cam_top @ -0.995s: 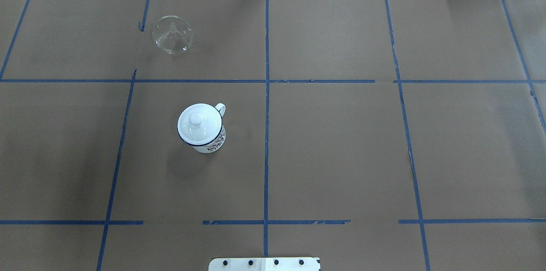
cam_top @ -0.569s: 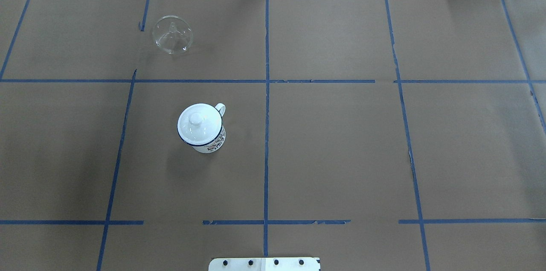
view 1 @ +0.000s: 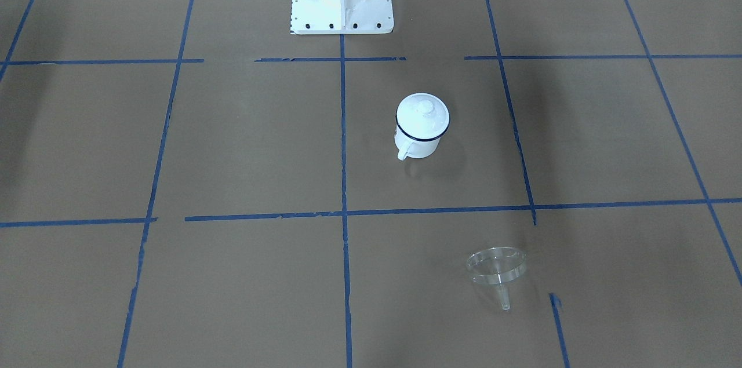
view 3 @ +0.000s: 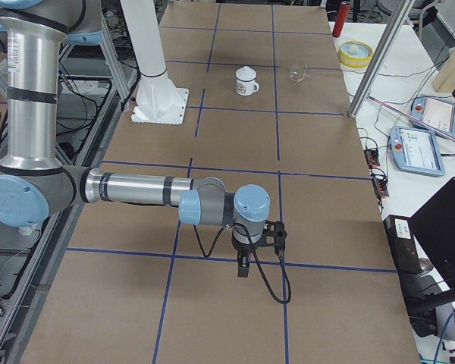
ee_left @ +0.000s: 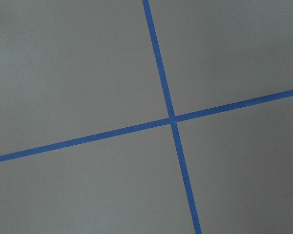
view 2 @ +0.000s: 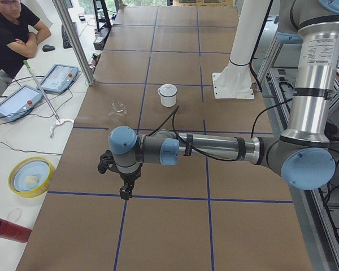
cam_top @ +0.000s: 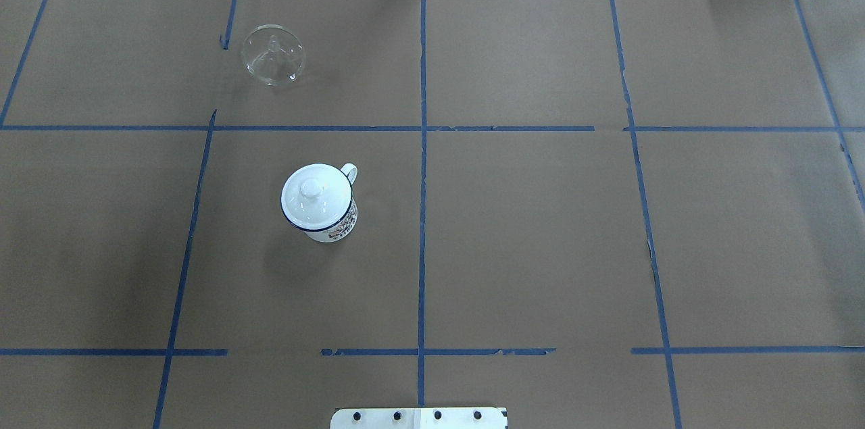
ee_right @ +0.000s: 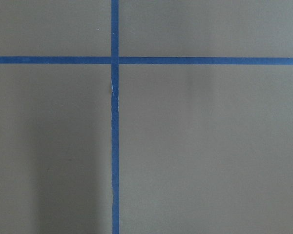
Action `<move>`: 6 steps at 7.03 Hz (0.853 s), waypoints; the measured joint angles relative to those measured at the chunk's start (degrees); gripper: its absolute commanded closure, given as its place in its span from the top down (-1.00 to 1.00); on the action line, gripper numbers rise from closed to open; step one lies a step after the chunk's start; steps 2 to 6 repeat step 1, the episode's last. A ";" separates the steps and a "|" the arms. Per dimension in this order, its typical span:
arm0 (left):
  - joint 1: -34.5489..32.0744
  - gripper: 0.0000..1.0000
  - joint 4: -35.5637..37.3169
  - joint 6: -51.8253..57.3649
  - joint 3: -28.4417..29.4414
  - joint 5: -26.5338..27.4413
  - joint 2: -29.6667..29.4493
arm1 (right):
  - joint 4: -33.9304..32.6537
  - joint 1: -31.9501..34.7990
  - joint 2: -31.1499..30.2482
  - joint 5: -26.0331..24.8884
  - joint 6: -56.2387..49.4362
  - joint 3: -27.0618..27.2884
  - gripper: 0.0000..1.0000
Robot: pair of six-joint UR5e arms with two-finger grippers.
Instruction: Remove funnel from cup
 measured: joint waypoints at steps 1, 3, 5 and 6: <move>-0.02 1.00 0.02 0.00 -0.12 -0.02 0.01 | 0.00 0.00 0.00 0.00 0.00 0.04 1.00; -0.02 1.00 0.02 0.00 -0.12 -0.02 0.01 | 0.00 0.00 0.00 0.00 0.00 0.04 1.00; -0.02 1.00 0.02 0.00 -0.12 -0.02 0.01 | 0.00 0.00 0.00 0.00 0.00 0.04 1.00; -0.02 1.00 0.02 0.00 -0.12 -0.02 0.01 | 0.00 0.00 0.00 0.00 0.00 0.04 1.00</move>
